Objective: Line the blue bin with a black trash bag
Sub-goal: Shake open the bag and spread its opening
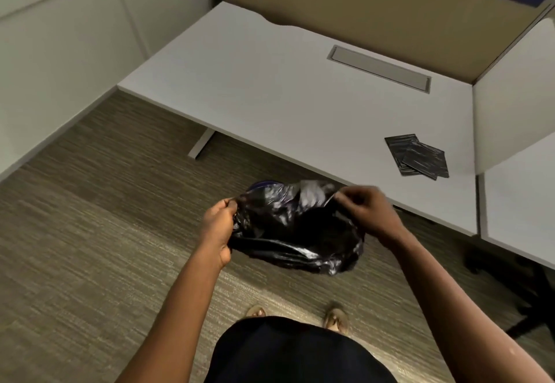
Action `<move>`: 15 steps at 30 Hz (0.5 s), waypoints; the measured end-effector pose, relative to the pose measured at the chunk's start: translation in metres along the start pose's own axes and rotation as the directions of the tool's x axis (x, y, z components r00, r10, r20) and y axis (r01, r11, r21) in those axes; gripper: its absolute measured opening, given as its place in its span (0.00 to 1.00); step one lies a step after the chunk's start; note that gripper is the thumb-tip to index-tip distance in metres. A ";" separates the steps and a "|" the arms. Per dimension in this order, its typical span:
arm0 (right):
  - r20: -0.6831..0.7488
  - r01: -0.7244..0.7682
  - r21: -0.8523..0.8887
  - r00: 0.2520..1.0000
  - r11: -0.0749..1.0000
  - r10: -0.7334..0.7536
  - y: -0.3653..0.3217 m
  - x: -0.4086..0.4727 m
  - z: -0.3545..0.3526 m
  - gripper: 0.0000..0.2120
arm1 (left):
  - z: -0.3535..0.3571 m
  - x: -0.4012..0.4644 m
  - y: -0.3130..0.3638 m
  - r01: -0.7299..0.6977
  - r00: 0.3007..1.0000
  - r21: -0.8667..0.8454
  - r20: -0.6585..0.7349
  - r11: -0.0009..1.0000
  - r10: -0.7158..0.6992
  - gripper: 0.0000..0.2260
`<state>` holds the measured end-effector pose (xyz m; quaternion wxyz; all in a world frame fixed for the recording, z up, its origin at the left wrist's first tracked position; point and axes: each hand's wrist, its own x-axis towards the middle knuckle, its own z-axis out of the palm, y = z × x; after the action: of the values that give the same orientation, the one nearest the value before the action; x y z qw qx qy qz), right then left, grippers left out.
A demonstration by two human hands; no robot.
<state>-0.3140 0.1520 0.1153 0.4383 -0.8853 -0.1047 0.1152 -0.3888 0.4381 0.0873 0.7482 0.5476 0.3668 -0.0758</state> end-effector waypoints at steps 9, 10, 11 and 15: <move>-0.621 0.102 -0.081 0.773 0.991 -0.130 0.016 -0.037 0.017 0.09 | -0.015 -0.002 0.003 -0.682 0.722 0.612 0.478 0.400 0.500 0.40; -0.469 0.088 -0.158 0.870 0.983 -0.154 0.037 -0.049 0.030 0.08 | -0.017 0.005 -0.014 -0.605 0.787 0.681 0.432 0.413 0.441 0.34; -0.246 0.034 -0.186 0.966 0.982 -0.081 0.059 -0.061 0.042 0.06 | -0.022 0.013 -0.034 -0.505 0.856 0.784 0.402 0.362 0.325 0.30; 0.248 -0.214 -0.525 0.888 0.824 0.388 0.145 -0.104 0.078 0.12 | -0.053 0.024 -0.110 -0.305 0.915 0.951 0.306 0.045 -0.262 0.33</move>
<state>-0.4241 0.0943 -0.0345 0.1537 -0.9373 -0.0615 0.3069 -0.4525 0.4484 -0.0192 0.2165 0.8867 0.0399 -0.4065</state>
